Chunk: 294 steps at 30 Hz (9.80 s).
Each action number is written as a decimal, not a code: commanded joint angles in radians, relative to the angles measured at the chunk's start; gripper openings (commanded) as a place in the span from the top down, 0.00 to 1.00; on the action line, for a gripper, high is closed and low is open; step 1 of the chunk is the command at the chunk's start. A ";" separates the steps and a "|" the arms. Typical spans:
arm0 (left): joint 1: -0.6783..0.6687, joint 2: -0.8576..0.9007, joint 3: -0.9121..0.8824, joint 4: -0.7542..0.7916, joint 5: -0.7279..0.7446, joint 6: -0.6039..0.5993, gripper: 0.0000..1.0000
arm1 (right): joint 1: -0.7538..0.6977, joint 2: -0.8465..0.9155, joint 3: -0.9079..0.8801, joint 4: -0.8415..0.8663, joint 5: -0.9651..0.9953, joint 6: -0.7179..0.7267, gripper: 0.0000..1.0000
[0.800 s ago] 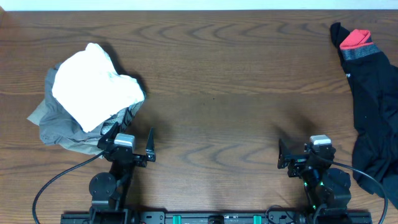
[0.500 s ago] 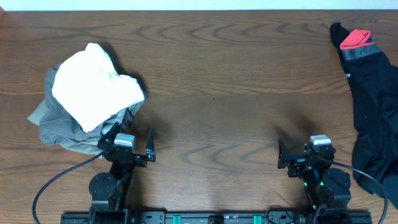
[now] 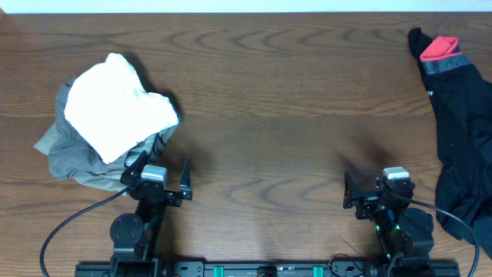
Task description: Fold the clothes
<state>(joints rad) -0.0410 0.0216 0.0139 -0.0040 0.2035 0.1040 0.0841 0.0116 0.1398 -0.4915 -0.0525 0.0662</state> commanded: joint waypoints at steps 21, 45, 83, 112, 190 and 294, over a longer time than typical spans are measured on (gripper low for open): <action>0.002 0.002 -0.010 -0.045 0.017 -0.009 0.02 | -0.018 -0.005 -0.003 0.002 -0.004 -0.012 0.01; 0.000 0.096 0.220 -0.214 0.248 -0.347 0.02 | -0.018 0.018 0.128 0.089 -0.443 0.142 0.01; 0.000 1.069 1.219 -0.885 0.283 -0.280 0.02 | -0.344 1.948 1.710 -0.537 -0.055 0.247 0.07; 0.000 1.089 1.219 -0.966 0.282 -0.280 0.02 | -0.465 2.324 1.714 0.032 -0.152 0.576 0.75; -0.468 1.914 1.414 -0.913 0.117 -0.055 0.01 | -0.419 2.148 1.711 -0.679 -0.098 0.232 0.16; -0.232 1.566 1.629 -1.270 -0.372 -0.323 0.90 | -0.666 1.970 1.415 -0.366 -0.111 0.261 0.50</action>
<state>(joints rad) -0.2813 1.5894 1.6276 -1.2694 -0.1486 -0.2298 -0.5819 1.9781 1.6501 -0.9436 -0.2478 0.2604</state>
